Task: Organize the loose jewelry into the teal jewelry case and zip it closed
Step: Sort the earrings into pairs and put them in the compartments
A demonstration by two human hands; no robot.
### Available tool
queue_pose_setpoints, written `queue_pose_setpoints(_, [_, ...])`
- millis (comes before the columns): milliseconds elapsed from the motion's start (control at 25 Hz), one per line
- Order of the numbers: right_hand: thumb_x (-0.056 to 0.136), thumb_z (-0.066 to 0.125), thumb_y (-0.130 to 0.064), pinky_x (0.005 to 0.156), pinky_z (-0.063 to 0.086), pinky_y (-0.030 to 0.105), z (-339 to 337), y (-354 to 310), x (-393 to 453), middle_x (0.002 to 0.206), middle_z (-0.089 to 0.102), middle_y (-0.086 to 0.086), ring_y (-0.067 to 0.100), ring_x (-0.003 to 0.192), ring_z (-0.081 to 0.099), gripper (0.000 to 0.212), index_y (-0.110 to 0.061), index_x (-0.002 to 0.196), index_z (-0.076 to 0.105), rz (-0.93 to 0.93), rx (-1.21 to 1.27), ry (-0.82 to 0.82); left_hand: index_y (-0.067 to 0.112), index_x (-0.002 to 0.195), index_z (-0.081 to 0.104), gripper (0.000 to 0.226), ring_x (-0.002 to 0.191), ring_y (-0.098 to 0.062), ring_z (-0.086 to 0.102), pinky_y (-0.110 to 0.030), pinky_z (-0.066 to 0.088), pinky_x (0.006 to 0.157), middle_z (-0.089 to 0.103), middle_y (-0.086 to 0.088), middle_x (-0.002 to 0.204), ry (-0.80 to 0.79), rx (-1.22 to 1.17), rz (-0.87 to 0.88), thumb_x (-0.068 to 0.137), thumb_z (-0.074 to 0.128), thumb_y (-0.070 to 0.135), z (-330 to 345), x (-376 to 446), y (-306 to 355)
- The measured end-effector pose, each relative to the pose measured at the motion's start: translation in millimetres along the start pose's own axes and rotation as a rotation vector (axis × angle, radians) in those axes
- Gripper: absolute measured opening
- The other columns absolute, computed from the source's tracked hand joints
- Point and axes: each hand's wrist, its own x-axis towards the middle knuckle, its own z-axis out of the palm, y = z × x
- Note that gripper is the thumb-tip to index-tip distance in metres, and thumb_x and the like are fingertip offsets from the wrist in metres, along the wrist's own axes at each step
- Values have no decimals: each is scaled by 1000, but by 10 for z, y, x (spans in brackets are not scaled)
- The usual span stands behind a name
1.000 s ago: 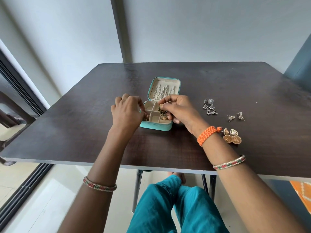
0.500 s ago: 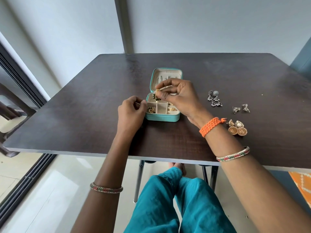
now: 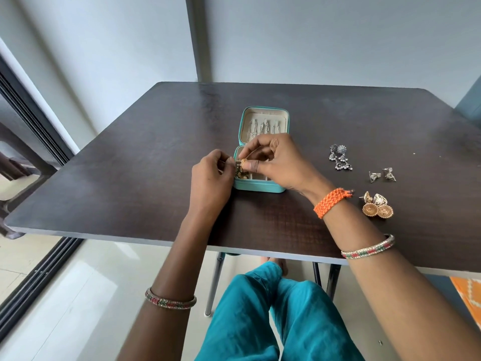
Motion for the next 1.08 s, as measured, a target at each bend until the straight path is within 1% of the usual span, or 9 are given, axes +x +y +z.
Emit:
queue_pose_setpoints(160, [73, 77, -5, 70, 50, 19, 15, -9, -9, 71, 71, 1, 3, 67, 65, 21, -24, 75, 68, 1, -73, -19, 12, 83, 63, 13, 59, -3, 51, -6, 35, 51, 55, 12, 66, 1, -6, 2, 92, 54, 17, -6, -1, 1])
queue_pose_setpoints(320, [76, 75, -7, 63, 46, 15, 3, -9, 6, 65, 68, -6, -2, 61, 62, 18, -23, 75, 68, 41, -63, -34, 12, 82, 63, 14, 59, -3, 51, -6, 35, 51, 55, 12, 66, 6, -9, -1, 92, 54, 16, -8, -8, 9])
queue_pose_setpoints(400, [76, 76, -13, 76, 49, 28, 30, 17, 19, 65, 69, -9, -3, 65, 63, 16, -27, 75, 67, 44, -129, -2, 12, 82, 63, 15, 58, -4, 50, -7, 35, 51, 55, 11, 66, 9, -9, 0, 92, 54, 17, -3, -4, -1])
queue_pose_setpoints(480, [74, 76, -21, 93, 46, 43, 62, 30, 27, 66, 69, -13, -4, 70, 64, 13, -31, 74, 66, 37, -206, 21, 12, 82, 63, 15, 59, -4, 51, -8, 35, 51, 56, 9, 67, 7, -10, 0, 92, 54, 17, 2, -2, -8])
queue_pose_setpoints(520, [74, 75, -23, 96, 44, 46, 71, 24, 28, 66, 70, -14, -3, 72, 65, 12, -31, 74, 66, 35, -215, 23, 12, 82, 63, 15, 60, -4, 51, -8, 35, 51, 57, 8, 67, 7, -10, -1, 92, 54, 17, 2, -2, -10])
queue_pose_setpoints(760, [76, 75, -20, 95, 44, 45, 73, -29, -8, 70, 70, -12, 0, 77, 65, 11, -27, 79, 67, 8, -268, 40, 12, 82, 64, 15, 60, -4, 51, -8, 35, 51, 58, 8, 68, 10, -11, -2, 92, 54, 17, 9, 0, -18])
queue_pose_setpoints(920, [74, 77, -26, 94, 41, 49, 100, -19, -12, 86, 63, -11, 6, 87, 53, 14, -35, 77, 66, -18, -367, 86, 12, 84, 64, 16, 62, -5, 53, -8, 34, 52, 59, 5, 70, 7, -1, -15, 92, 53, 18, 2, -1, -20])
queue_pose_setpoints(1000, [75, 77, -28, 92, 42, 48, 92, -4, -2, 91, 60, -7, 9, 88, 49, 12, -36, 78, 68, -5, -381, 92, 11, 84, 65, 16, 63, -6, 54, -11, 36, 52, 61, 4, 72, 5, -4, -18, 92, 53, 18, -4, -3, -15])
queue_pose_setpoints(1080, [77, 75, -29, 92, 42, 46, 86, 5, -1, 87, 57, -11, 8, 89, 49, 7, -33, 81, 72, 3, -404, 96, 8, 85, 65, 18, 66, -12, 57, -19, 41, 58, 64, 0, 75, 3, -11, -24, 92, 53, 19, -2, -9, -7])
